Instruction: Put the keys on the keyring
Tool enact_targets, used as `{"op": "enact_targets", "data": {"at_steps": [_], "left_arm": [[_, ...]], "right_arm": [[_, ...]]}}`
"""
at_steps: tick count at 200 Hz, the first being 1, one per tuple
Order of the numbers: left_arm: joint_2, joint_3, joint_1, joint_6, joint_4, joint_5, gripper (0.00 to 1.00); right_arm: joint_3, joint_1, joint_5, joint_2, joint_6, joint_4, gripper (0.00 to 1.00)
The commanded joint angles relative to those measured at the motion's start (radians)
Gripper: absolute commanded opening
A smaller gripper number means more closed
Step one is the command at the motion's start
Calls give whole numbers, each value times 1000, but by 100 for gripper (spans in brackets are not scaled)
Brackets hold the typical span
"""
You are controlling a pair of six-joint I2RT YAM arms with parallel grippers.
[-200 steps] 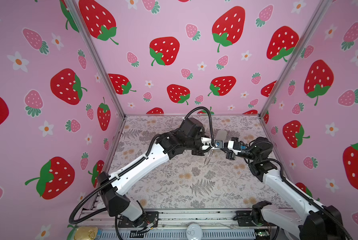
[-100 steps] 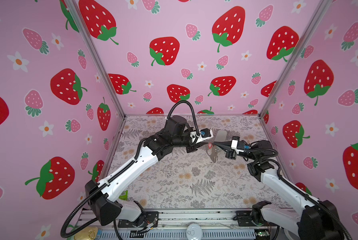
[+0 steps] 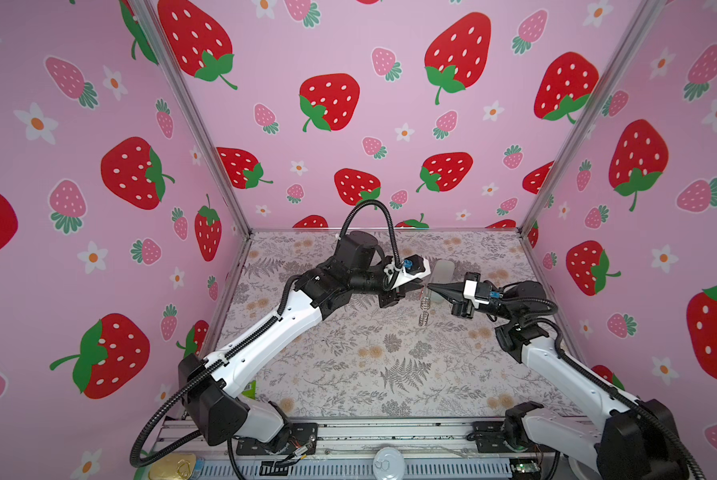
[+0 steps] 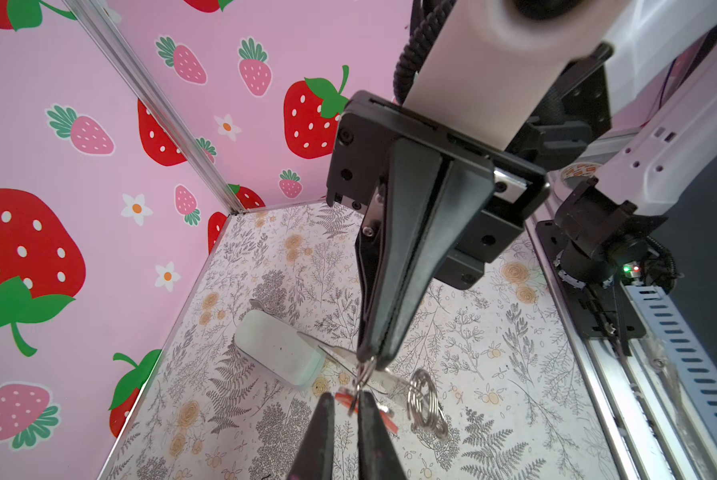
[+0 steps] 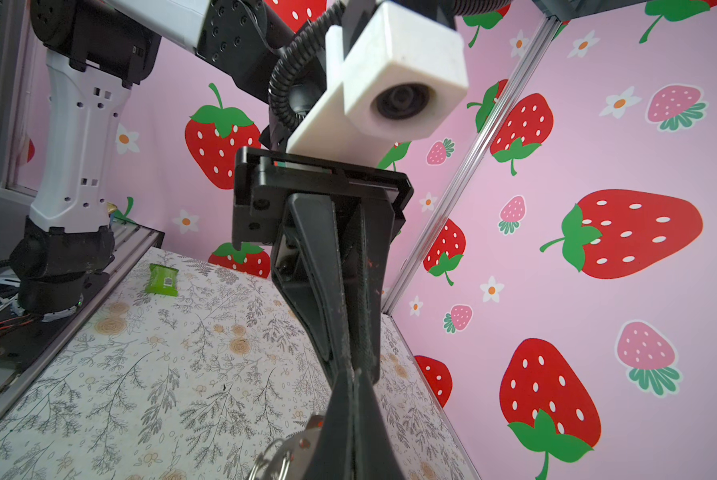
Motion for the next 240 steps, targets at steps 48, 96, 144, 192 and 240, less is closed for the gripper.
{"op": "enact_targets", "data": {"at_steps": [48,96,144,192,240], "left_arm": [[23,60,0,24,-39,52,1],[34,74,0,31,-64,92,0],[43,93,1,49,-119,109,0],[49,94,0,50,-136,124,0],[63,100,-3,47,-147,135,0]], "right_arm": [[6,3,-20,-15,3,66,0],[-1,12,-21,-7,36,139,0],[0,23,-17,-9,37,167,0],[-6,29,6,-7,48,203,0],[-4,43,10,8,50,226,0]]}}
